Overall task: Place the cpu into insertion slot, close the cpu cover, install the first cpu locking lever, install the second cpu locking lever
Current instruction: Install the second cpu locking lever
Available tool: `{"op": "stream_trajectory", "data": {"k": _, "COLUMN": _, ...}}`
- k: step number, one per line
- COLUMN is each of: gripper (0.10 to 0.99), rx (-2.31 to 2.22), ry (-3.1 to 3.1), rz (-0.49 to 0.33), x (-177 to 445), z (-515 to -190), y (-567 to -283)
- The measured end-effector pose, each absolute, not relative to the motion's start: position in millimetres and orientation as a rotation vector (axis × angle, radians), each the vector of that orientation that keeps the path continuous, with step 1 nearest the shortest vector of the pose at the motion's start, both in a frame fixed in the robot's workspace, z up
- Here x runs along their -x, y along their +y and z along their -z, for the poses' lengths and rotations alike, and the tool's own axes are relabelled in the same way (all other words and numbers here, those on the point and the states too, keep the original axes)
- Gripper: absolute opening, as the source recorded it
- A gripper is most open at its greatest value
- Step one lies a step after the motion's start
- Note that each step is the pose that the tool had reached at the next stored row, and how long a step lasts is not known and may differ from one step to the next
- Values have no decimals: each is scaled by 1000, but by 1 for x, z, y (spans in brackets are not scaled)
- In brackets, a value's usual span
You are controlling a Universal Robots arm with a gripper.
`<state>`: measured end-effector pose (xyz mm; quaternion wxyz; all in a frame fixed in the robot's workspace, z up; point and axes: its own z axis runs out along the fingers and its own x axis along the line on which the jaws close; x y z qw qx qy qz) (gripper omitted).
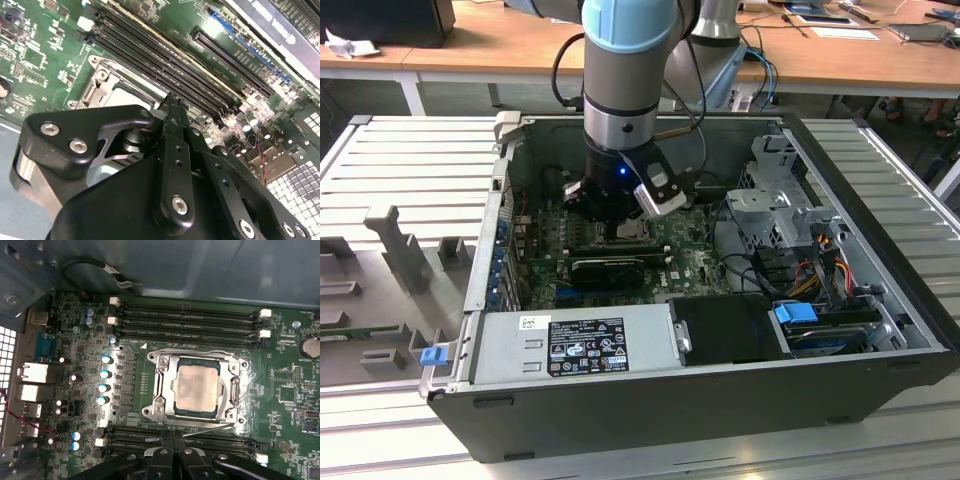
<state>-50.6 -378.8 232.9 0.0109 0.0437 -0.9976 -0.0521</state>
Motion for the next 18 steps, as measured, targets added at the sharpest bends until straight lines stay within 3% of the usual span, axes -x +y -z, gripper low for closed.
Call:
{"op": "stream_trajectory", "data": {"k": 11, "gripper": 106, "rx": -139, "ry": -3110, "rz": 177, "x": 54, "z": -218, "y": -380}}
{"op": "stream_trajectory", "data": {"k": 18, "gripper": 106, "rx": -144, "ry": -3106, "rz": 254, "x": 64, "z": -212, "y": -385}}
